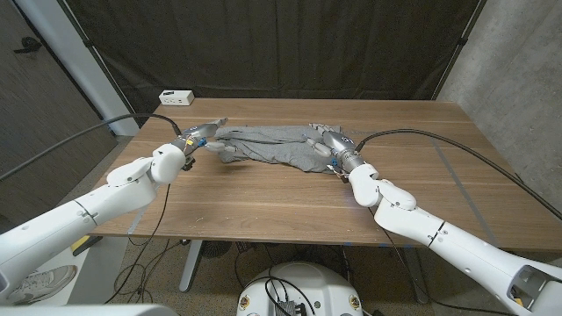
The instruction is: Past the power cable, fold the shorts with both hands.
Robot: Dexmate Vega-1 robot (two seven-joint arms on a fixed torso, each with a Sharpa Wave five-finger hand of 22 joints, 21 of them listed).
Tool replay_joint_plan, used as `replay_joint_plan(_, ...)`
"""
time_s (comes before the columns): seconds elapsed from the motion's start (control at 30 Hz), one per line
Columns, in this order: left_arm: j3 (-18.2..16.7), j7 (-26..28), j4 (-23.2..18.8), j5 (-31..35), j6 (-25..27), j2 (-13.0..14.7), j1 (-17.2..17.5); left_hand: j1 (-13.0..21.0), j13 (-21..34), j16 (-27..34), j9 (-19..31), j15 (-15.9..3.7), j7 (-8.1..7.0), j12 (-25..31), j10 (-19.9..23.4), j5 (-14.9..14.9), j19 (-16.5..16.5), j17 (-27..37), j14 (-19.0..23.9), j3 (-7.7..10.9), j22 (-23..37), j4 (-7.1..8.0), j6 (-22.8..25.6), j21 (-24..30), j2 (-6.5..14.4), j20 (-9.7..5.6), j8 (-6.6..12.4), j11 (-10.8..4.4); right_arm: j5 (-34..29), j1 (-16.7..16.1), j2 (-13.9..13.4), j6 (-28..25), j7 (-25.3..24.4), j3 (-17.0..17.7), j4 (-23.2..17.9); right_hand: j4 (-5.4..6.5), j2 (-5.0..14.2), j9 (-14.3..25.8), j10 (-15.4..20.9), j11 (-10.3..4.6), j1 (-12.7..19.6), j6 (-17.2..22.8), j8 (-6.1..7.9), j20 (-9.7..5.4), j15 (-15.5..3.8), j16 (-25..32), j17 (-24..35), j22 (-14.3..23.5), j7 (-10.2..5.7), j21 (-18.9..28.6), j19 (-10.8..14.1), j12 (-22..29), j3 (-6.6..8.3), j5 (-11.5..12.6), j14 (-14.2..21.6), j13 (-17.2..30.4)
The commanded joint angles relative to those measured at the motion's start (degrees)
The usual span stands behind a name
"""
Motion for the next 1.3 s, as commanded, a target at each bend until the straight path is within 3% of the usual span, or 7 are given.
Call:
replay_joint_plan(0.03, 3.0, -0.2, 0.2, 7.4, 2.9, -1.0, -2.0, 2.9, 0.2, -0.1, 0.3, -0.52, -2.74, 0.6, 4.1, 2.0, 1.3, 0.0, 2.2, -1.29, 0.4, -0.71, 5.4, 0.0, 0.6, 0.04, 1.07, -1.18, -0.4, -1.1, 0.0, -1.2, -0.1, -0.8, -0.5, -0.36, 0.98, 0.1, 0.7, -0.04, 0.4, 1.1, 0.48, -0.82, -3.14, 0.2, -0.5, 0.0, 0.02, 0.4, 0.1, 0.2, 1.10, 0.4, 0.7, 0.1)
replay_joint_plan(0.1, 3.5, -0.5, 0.2, 8.7, 3.5, -1.1, -2.3, 4.4, 0.3, 0.0, 0.3, -1.41, -4.50, 0.9, 6.8, 2.9, 1.5, 0.0, 4.0, -2.02, 0.5, -0.95, 8.3, -0.2, 1.0, -0.04, 1.30, -1.74, -0.2, -1.2, 0.0, -1.5, 0.3, -0.9, -0.7, -0.64, 0.98, 0.1, 1.2, 0.18, 0.7, 1.4, 0.50, -1.00, -3.14, 0.2, -0.9, 0.0, 0.03, 0.4, 0.1, 0.3, 1.62, 0.5, 0.8, 0.1)
replay_joint_plan(0.23, 4.8, -1.6, 0.5, 11.5, 4.4, -1.6, -3.4, 7.1, 0.4, -0.5, 0.4, -2.10, -4.89, 0.8, 9.0, 3.6, 1.5, 0.0, 4.5, -2.67, 0.6, -1.43, 14.2, -0.5, 1.7, -0.23, 2.37, -2.96, -0.1, -1.5, 0.0, -1.6, 0.2, -1.1, -0.6, -0.84, 0.95, 0.0, 1.7, 0.32, 1.0, 2.2, 0.71, -1.05, -3.06, 0.2, -1.3, 0.0, 0.22, 0.4, 0.0, 0.4, 2.23, 0.6, 1.2, 0.1)
replay_joint_plan(0.5, 7.9, -5.3, 0.5, 18.7, 7.4, -2.3, -5.6, 10.3, 0.5, -0.8, 0.6, -2.80, -5.65, 0.5, 10.1, 3.4, 0.8, 0.1, 4.6, -2.35, 0.8, -1.93, 17.2, -0.9, 3.2, 0.29, 2.66, -3.86, -0.3, -1.8, -0.3, -2.7, 0.9, -1.6, -1.0, -1.72, 0.81, 0.0, 2.6, 0.62, 2.2, 3.7, 0.86, -0.79, -2.95, 0.2, -2.4, -0.1, 0.51, 0.5, 0.2, 0.5, 3.92, 0.6, 1.8, 0.1)
replay_joint_plan(0.63, 8.8, -7.1, 0.5, 21.2, 8.6, -2.7, -6.3, 12.0, 0.6, -0.8, 0.6, -2.54, -6.38, 0.5, 10.9, 3.1, 0.8, 0.1, 4.7, -2.07, 0.9, -2.14, 18.0, -1.0, 3.9, 0.39, 2.59, -4.52, 0.0, -1.6, -0.3, -3.1, 1.8, -1.9, -0.8, -4.19, 0.37, 0.0, 3.0, 1.43, 5.4, 3.8, 0.41, 0.00, -2.38, 0.0, -3.4, -0.1, 1.02, 0.4, 0.2, 0.3, 6.66, 0.6, 2.2, 0.1)
replay_joint_plan(0.83, 9.8, -9.2, 0.9, 23.9, 9.3, -3.5, -7.2, 13.2, 0.6, -0.9, 0.7, -2.15, -6.38, 0.7, 12.1, 2.8, 0.5, 0.1, 4.5, -2.00, 0.9, -2.26, 18.5, -1.1, 4.2, 0.87, 2.41, -5.04, 0.6, -1.3, -0.2, -3.0, 2.7, -2.4, -0.2, -6.29, -1.26, 0.0, 3.2, 2.31, 7.1, 3.8, 0.14, 1.71, -1.24, -0.2, -3.8, -0.1, 1.38, 0.2, -0.6, 0.1, 7.44, 0.2, 2.3, 0.1)
replay_joint_plan(1.3, 11.7, -11.1, 2.5, 30.1, 10.4, -5.4, -8.5, 16.5, 0.9, -0.3, 0.8, -3.95, -6.97, 1.8, 18.8, 0.7, 1.1, 0.1, 6.1, -2.69, 1.2, -1.76, 23.0, -1.0, 5.0, 0.50, 2.46, -6.44, 2.0, -0.4, 0.0, -2.5, 4.2, -3.1, 1.1, -4.99, -0.23, 0.1, 4.7, 2.11, 5.2, 6.3, 0.71, 1.90, -1.76, 0.5, -3.3, 0.0, 0.83, 0.4, -0.9, 0.4, 7.52, -0.3, 3.6, 0.2)
